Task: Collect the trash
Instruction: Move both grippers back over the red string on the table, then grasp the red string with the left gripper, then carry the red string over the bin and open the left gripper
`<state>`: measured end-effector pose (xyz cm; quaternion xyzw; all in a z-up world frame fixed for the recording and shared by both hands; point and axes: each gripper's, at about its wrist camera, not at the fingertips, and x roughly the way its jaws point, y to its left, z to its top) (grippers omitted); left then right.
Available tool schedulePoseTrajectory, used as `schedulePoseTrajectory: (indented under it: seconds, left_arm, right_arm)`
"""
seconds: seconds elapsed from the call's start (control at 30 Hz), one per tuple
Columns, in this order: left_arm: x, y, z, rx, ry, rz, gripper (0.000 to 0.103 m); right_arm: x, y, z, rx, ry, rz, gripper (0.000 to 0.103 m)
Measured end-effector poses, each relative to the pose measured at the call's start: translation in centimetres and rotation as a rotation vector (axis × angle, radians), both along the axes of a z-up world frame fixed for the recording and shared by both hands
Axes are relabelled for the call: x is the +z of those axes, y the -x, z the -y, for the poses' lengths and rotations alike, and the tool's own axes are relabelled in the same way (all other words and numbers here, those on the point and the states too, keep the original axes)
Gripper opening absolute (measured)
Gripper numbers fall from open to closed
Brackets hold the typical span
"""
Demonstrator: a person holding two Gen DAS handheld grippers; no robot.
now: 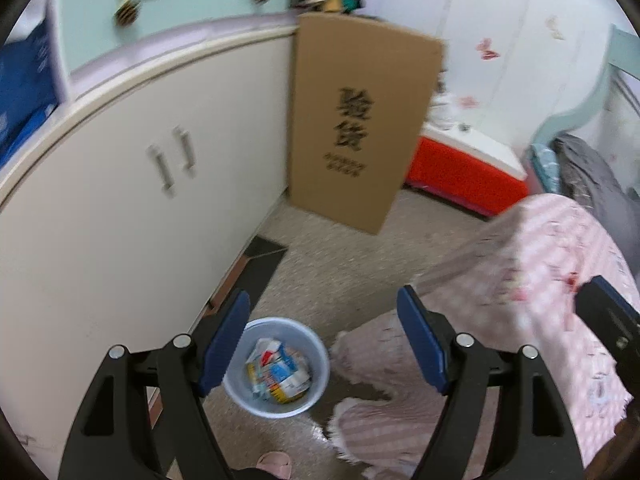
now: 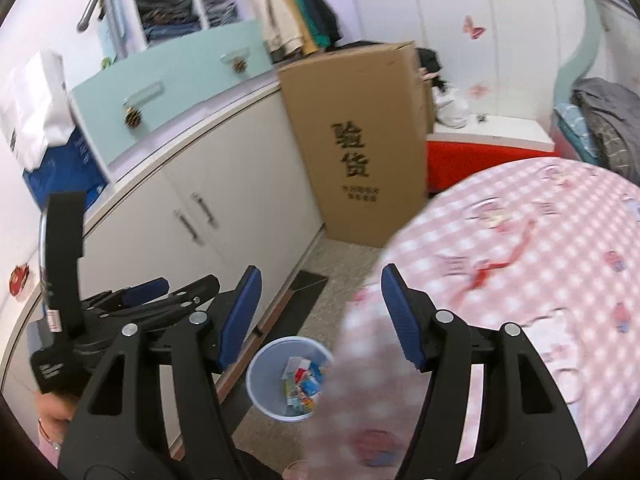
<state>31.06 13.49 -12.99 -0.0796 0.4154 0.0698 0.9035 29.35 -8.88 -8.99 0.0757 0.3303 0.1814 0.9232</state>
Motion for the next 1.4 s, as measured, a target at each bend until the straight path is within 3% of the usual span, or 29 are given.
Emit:
schedulePoseTrajectory:
  seconds: [0.3, 0.5, 0.67, 0.8, 0.87, 0.9, 0.93, 0.97, 1.13, 1.4]
  left_arm:
    - [2.8, -1.3, 12.4, -0.206, -0.049, 0.047, 0.075]
    - [2.0, -2.8, 19.1, -0.32, -0.071, 0.02, 0.075]
    - [0.9, -4.3, 22.1, -0.359, -0.1, -0.005, 0.074]
    - [-0.6, -5.7, 23.6, -0.382, -0.135, -0.049, 0.057]
    - [-1.1, -6.2, 23.5, -0.375, -0.129, -0.064, 0.051]
    - [-1.4, -6.5, 23.3, -0.37, -0.117, -0.071, 0.038]
    - [-1.7, -6.7, 23.0, -0.375, -0.101, -0.083, 0.018]
    - [-1.8, -6.8, 22.6, -0.385, -0.092, -0.082, 0.006]
    - [-0.1, -5.4, 18.3, -0.348, -0.055, -0.01, 0.005]
    - [0.8, -1.6, 3.1, -0.079, 0.002, 0.076, 0.005]
  right_arm:
    - [0.8, 0.8, 10.3, -0.169, -0.006, 0.021, 0.063]
    - [0.1, 0.8, 15.4, -0.252, -0.02, 0.0, 0.064]
    - [-0.8, 0.5, 17.6, -0.278, -0.04, -0.025, 0.064]
    - [-1.4, 0.2, 17.7, -0.277, -0.046, -0.039, 0.064]
    - [-1.6, 0.0, 17.2, -0.27, -0.046, -0.045, 0.064]
    - [-1.6, -0.1, 17.0, -0.267, -0.046, -0.047, 0.064]
    - [-1.7, -0.3, 16.4, -0.261, -0.045, -0.05, 0.064]
    - [-1.7, -0.4, 15.9, -0.253, -0.045, -0.052, 0.064]
    - [-1.3, -0.6, 11.7, -0.183, -0.038, -0.048, 0.064]
    - [-1.3, -1.6, -1.8, 0.028, -0.031, -0.059, 0.064]
